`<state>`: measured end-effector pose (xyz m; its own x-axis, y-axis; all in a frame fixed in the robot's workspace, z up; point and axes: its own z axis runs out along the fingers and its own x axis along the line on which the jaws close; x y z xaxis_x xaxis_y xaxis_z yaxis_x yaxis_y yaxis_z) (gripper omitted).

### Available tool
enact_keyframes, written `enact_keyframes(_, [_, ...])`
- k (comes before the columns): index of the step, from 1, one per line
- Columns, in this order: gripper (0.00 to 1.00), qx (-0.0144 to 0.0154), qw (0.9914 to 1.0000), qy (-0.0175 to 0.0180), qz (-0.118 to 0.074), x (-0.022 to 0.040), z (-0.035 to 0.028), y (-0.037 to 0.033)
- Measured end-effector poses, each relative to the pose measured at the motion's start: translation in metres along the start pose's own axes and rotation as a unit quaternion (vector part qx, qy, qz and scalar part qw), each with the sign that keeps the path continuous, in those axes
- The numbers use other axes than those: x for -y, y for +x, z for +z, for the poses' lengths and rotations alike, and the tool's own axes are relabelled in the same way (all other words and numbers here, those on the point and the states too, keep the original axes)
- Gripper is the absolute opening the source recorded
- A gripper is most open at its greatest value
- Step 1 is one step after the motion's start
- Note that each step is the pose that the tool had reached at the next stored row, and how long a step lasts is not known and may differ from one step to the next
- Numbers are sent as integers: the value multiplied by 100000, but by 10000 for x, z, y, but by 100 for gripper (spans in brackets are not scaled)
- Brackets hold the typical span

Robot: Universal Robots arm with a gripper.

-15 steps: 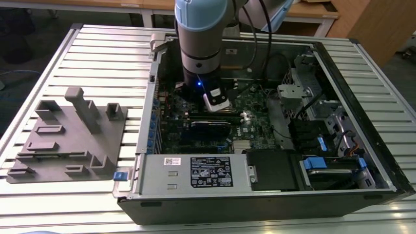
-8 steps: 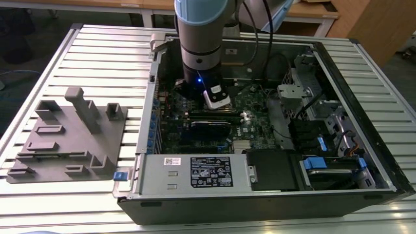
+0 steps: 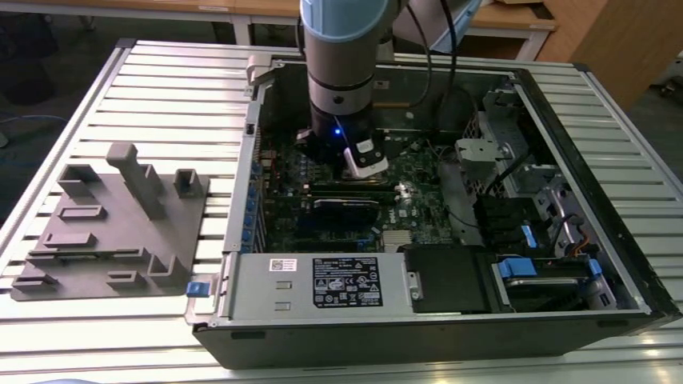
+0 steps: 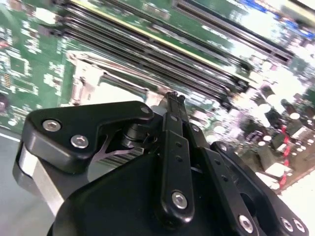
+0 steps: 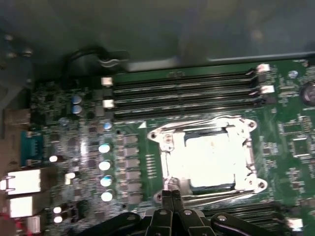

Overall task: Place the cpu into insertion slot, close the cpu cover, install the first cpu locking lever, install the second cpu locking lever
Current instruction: 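Install the second cpu locking lever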

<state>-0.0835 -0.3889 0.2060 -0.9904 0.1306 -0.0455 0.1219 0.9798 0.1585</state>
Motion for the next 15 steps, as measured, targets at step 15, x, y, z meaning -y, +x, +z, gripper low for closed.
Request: enact_keyframes(15, [11, -7, 100000, 187, 123, -221, 50, -213])
